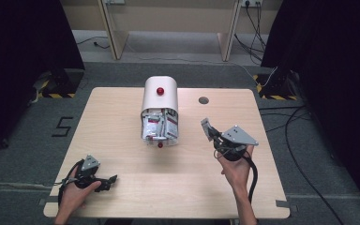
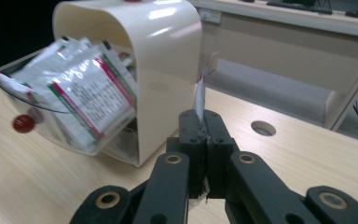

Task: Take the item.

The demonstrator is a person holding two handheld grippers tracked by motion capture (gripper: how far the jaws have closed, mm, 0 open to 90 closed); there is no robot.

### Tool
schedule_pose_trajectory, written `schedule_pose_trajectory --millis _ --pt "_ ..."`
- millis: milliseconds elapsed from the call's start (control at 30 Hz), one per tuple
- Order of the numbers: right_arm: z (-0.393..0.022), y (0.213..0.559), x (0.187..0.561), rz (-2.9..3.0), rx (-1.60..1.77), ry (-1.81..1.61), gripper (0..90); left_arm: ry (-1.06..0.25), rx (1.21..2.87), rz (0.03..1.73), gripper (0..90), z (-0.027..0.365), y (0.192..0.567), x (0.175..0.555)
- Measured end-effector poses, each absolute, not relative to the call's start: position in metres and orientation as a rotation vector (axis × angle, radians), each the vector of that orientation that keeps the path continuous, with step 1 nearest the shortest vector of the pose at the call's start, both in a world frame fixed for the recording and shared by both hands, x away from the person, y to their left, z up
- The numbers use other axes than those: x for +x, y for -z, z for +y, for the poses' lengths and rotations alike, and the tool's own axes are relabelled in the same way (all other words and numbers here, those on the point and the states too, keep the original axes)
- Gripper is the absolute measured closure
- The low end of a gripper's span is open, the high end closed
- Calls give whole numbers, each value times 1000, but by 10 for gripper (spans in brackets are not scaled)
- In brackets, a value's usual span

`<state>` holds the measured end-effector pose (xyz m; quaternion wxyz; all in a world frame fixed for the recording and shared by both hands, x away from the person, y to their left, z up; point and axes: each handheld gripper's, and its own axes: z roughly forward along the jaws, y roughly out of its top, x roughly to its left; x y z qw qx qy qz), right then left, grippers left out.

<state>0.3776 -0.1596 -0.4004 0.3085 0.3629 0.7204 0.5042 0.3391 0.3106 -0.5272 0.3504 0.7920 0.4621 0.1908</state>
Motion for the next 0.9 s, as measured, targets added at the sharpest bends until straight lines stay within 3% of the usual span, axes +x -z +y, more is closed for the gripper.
schedule_pose_trajectory --millis 900 --pt "-173 428 398 1937 1057 -1271 888 -493 2051 1197 0 311 527 339"
